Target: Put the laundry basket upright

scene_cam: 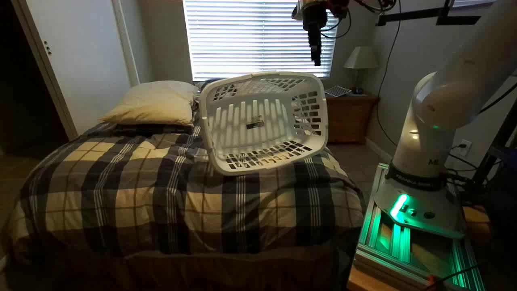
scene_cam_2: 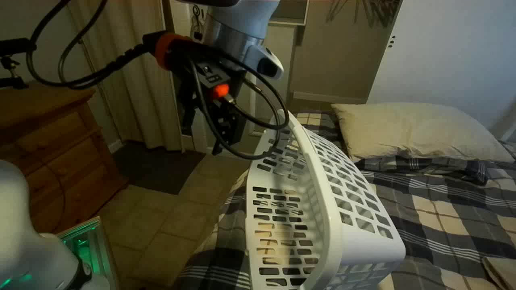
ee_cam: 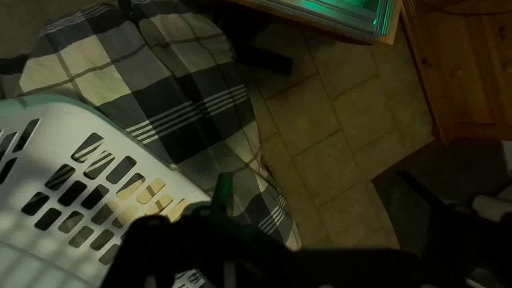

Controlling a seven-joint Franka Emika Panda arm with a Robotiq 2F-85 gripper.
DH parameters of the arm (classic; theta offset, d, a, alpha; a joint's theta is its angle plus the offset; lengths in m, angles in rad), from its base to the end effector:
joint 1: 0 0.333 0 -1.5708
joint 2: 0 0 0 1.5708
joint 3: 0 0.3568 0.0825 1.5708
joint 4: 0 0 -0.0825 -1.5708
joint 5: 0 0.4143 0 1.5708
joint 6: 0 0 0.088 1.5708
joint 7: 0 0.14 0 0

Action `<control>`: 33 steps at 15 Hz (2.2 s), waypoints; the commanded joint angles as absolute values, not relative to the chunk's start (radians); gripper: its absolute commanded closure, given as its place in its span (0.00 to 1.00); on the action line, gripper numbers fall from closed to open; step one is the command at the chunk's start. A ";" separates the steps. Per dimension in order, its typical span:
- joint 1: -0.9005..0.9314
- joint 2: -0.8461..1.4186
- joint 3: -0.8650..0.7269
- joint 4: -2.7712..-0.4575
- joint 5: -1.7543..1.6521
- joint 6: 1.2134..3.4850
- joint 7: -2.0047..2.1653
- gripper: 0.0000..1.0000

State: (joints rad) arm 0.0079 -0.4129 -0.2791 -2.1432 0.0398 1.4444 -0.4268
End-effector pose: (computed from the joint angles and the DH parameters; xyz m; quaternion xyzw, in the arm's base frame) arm 0.3859 -0.1160 0.5432 -0.9813 -0.0954 0.1162 0.1199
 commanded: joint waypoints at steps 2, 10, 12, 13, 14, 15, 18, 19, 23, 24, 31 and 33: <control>-0.022 -0.409 -0.255 -2.141 0.048 1.442 -0.436 0.00; -0.033 -0.402 -0.249 -2.154 -0.003 1.548 -0.443 0.00; -0.041 -0.389 -0.240 -2.151 -0.091 1.646 -0.482 0.00; -0.043 -0.378 -0.238 -2.146 -0.134 1.680 -0.503 0.00; -0.042 -0.366 -0.239 -2.140 -0.172 1.711 -0.536 0.00; -0.044 -0.365 -0.238 -2.149 -0.211 1.756 -0.554 0.00; -0.039 -0.371 -0.238 -2.183 -0.289 1.859 -0.649 0.00; -0.040 -0.371 -0.235 -2.191 -0.313 1.893 -0.677 0.00; -0.043 -0.354 -0.233 -2.225 -0.393 2.076 -0.777 0.00; -0.044 -0.349 -0.233 -2.240 -0.408 2.138 -0.796 0.00; -0.052 -0.335 -0.227 -2.268 -0.378 2.318 -0.844 0.00; -0.053 -0.335 -0.227 -2.269 -0.378 2.322 -0.847 0.00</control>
State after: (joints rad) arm -0.0257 -0.3376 -0.2521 -2.2705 -0.3912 2.3217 -0.8376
